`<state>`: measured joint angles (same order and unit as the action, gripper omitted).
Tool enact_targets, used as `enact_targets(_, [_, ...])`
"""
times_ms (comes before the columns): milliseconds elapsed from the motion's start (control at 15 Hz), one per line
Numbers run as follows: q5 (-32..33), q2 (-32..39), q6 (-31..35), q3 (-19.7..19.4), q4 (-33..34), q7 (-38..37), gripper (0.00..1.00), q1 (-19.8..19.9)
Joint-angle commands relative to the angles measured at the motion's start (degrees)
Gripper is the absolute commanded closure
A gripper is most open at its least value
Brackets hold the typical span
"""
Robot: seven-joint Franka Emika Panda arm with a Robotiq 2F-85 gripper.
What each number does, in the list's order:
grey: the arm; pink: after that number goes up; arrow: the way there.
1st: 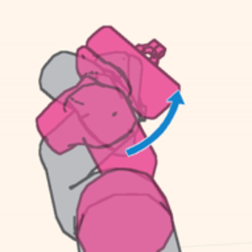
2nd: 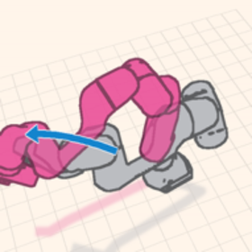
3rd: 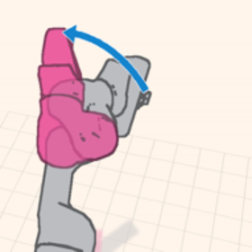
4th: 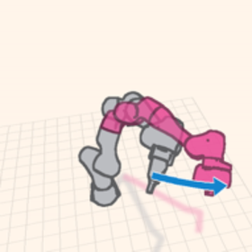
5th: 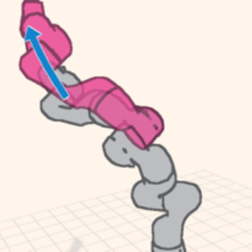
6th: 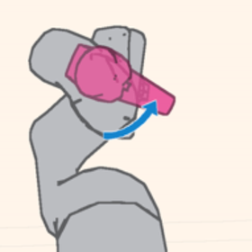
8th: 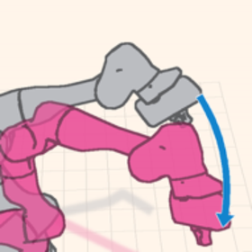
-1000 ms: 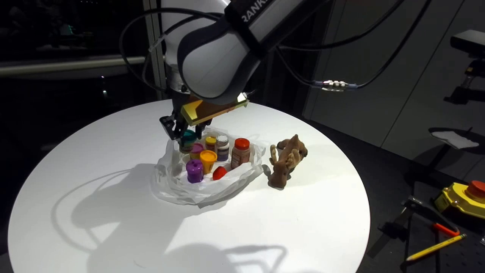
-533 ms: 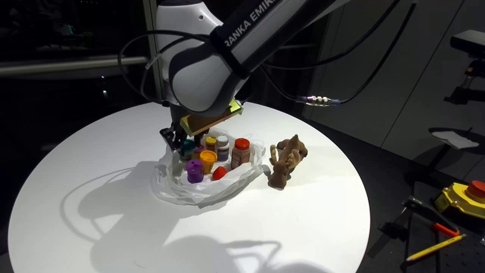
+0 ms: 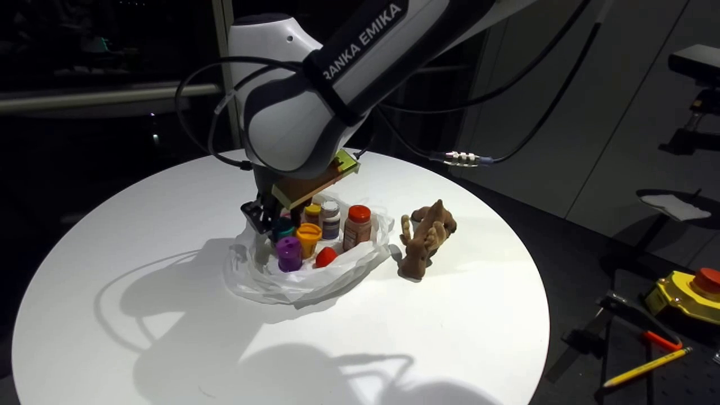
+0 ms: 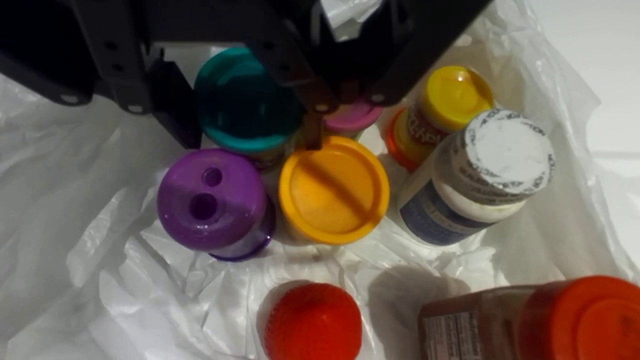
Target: Put all the objects on the table in the white plastic bag
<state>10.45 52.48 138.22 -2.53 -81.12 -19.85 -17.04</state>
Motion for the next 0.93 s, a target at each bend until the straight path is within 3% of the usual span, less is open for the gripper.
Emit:
enact_targets(0, [-1.25, 0.44, -1.62, 0.61, 2.68, 1.94, 0.16, 0.58])
enact_targets(133, [-1.07, -0.86, -0.62, 0.29, 1.57, 1.45, 0.01, 0.48])
enact_targets(400, [-0.57, -4.72, 0.88, -0.61, -3.11, -0.24, 0.00, -0.07])
enact_targets(867, [-0.49, -18.06, 3.91, -1.51, -23.07, -2.95, 0.00, 0.57])
